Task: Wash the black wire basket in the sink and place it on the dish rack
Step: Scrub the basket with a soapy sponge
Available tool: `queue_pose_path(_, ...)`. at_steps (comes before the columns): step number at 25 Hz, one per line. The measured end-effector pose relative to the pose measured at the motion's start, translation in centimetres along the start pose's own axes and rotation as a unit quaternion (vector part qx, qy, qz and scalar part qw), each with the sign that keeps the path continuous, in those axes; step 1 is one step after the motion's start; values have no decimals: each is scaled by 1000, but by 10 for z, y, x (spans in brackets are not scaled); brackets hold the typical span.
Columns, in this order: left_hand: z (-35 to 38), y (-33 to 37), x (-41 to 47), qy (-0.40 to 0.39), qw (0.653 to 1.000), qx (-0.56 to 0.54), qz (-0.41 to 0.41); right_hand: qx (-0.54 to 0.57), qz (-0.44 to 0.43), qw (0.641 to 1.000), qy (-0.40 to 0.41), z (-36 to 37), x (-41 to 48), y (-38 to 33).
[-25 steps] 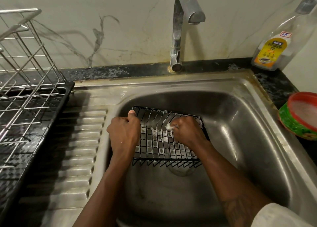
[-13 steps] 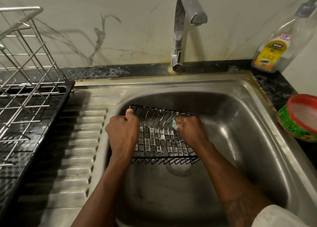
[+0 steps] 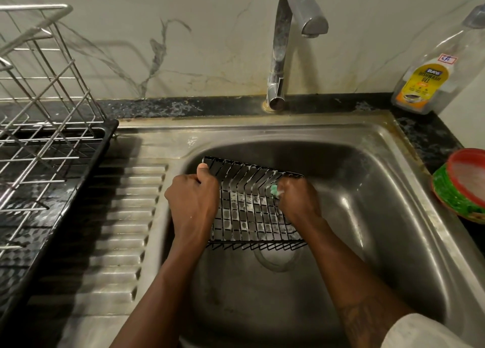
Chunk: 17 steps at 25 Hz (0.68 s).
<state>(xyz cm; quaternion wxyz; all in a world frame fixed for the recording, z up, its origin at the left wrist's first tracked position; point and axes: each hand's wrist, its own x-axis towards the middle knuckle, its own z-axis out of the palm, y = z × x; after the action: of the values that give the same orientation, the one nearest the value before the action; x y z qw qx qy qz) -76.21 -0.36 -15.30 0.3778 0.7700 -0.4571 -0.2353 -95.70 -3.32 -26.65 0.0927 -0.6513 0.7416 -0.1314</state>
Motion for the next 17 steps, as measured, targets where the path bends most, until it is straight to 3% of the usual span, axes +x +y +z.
queue_pose_path(7, 1, -3, 3, 5, 1000, -8, 4, -2, 0, 995, 100, -30, 14, 16)
queue_pose_path(13, 1, 1, -2, 15, 999, 9, 41, -75, -14, 997, -4, -17, 5, 10)
queue_pose_path(17, -1, 3, -4, 32, 997, 0, 69, -115, -104, 988, -17, -24, -1, 27)
